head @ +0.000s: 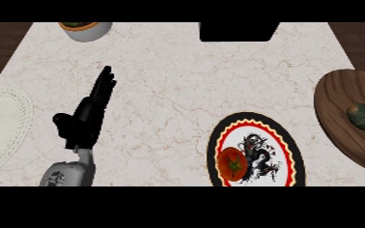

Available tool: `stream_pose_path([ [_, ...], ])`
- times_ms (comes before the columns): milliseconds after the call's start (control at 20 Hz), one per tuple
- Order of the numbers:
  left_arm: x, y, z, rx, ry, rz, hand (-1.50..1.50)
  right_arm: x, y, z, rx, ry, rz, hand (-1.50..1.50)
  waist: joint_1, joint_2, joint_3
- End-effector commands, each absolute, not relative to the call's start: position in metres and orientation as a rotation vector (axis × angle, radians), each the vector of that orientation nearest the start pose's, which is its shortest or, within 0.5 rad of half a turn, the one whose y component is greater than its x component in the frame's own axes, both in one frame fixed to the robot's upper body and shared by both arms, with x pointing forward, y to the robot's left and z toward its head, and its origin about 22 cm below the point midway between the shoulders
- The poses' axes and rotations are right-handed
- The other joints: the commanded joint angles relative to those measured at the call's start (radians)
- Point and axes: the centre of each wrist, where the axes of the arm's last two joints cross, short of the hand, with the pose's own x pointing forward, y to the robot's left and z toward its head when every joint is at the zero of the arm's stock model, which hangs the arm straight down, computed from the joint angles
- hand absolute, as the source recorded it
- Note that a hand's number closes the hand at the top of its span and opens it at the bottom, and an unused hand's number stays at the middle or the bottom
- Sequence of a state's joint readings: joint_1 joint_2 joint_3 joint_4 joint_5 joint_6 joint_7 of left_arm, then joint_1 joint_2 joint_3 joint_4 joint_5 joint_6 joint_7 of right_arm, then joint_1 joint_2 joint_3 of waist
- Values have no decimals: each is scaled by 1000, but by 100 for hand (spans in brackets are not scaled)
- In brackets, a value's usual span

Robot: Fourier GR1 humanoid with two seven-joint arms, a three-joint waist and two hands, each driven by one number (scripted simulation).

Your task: Pick the squash from the plate and place it in the bowl

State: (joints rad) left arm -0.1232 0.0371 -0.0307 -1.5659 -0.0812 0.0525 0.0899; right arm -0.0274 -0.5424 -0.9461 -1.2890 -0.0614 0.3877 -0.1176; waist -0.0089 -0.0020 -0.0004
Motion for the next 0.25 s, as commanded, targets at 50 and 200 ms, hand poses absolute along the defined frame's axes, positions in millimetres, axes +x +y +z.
stream_pose_path([
  [50, 273, 228, 42, 74, -1584, -100, 0, 117, -552, 96, -668, -1631, -168, -150, 5, 1, 0],
  [200, 286, 234, 42, 67, -1599, -106, 0, 120, -546, 83, -672, -1626, -170, -150, 4, 2, 0],
])
